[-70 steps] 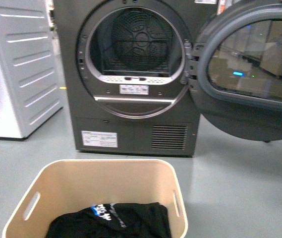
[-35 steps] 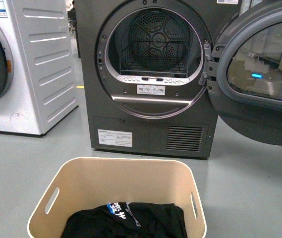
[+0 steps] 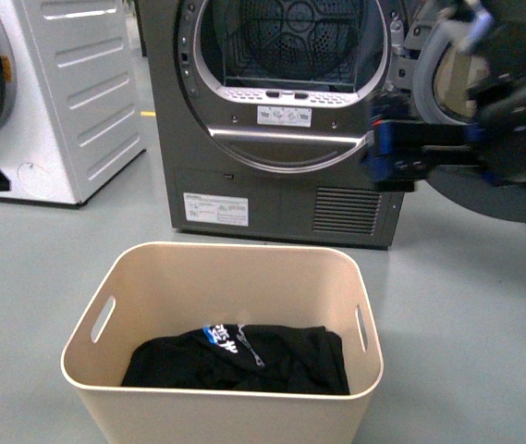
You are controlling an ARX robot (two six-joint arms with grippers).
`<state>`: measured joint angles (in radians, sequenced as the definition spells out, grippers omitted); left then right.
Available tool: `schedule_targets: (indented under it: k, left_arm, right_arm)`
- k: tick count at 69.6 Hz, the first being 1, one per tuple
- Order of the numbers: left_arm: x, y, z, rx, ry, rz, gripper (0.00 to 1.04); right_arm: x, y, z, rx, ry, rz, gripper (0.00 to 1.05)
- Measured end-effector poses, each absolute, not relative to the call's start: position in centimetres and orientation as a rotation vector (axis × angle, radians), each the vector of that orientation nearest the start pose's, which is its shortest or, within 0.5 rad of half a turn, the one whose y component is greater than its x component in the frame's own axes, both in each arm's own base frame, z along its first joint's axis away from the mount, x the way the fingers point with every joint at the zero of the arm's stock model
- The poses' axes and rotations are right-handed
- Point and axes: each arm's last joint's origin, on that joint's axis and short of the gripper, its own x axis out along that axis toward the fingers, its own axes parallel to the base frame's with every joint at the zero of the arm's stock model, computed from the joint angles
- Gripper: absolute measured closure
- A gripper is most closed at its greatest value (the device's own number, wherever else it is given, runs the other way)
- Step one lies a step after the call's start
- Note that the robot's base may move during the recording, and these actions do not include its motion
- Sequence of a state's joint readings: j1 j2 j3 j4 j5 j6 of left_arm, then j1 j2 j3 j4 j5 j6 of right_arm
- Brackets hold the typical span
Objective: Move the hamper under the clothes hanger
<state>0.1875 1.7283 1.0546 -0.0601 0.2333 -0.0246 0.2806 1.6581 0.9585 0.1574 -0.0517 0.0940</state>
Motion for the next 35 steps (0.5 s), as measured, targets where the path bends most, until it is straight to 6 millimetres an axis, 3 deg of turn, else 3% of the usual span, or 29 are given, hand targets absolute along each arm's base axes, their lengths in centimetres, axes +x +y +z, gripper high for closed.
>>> schedule_targets:
  k: [7,18,28,35]
  left_arm:
    - [37.6,4.7,16.8,-0.140,0.784,-0.073,0.07]
    - [39.1,3.8,12.3,-0.085,0.892,-0.105,0.07]
    - [40.3,4.5,9.7,-0.054,0.947,-0.075,0.07]
    - [40.9,5.1,9.0,-0.047,0.962,-0.064,0.07]
  right_arm:
    - [36.4,11.9,17.0,-0.014,0.657,0.293,0.08]
    - [38.8,13.5,11.8,-0.080,0.767,0.263,0.08]
    - [40.2,14.6,9.5,-0.124,0.806,0.262,0.08]
    - [41.1,15.1,8.7,-0.151,0.812,0.256,0.08]
